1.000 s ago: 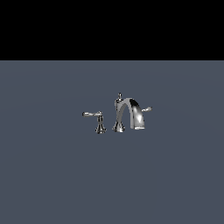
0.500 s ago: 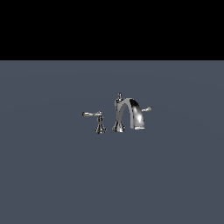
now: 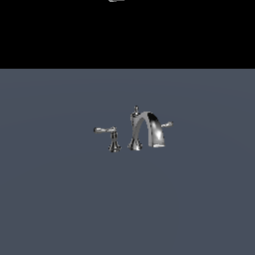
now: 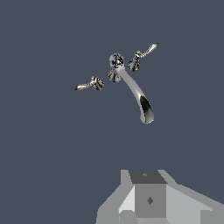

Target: Turn on the faucet by rotating a designated handle.

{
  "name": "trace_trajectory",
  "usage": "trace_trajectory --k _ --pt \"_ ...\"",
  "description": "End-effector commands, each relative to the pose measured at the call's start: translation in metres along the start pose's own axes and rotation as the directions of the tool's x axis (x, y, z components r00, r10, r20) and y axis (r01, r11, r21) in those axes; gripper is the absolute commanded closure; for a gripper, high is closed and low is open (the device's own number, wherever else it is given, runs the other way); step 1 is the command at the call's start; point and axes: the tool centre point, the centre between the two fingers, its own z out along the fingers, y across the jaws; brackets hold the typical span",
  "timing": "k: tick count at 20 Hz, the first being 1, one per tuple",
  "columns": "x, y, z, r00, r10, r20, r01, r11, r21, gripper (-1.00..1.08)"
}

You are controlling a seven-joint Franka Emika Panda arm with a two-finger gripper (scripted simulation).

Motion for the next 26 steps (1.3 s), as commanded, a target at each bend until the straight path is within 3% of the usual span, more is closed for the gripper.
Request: trace_trajectory --k 1,7,14,20,26 --pt "0.017 -0.005 0.018 0.998 0.062 -0.002 -0.062 0.998 0.001 1.08" --pt "0.056 -0.011 0.057 0.980 0.198 -0.006 -0.198 0.980 0.002 1.08" --pt "0.101 -0.010 0.100 0.938 0.346 -0.010 -0.346 0.938 0.002 1.08" --pt "0.140 -0.004 0.137 0.884 0.467 -0.014 -0.467 0.884 0.003 1.08" --pt "0.179 0.008 0.174 0.812 0.583 -0.019 -0.583 0.812 0.003 1.08"
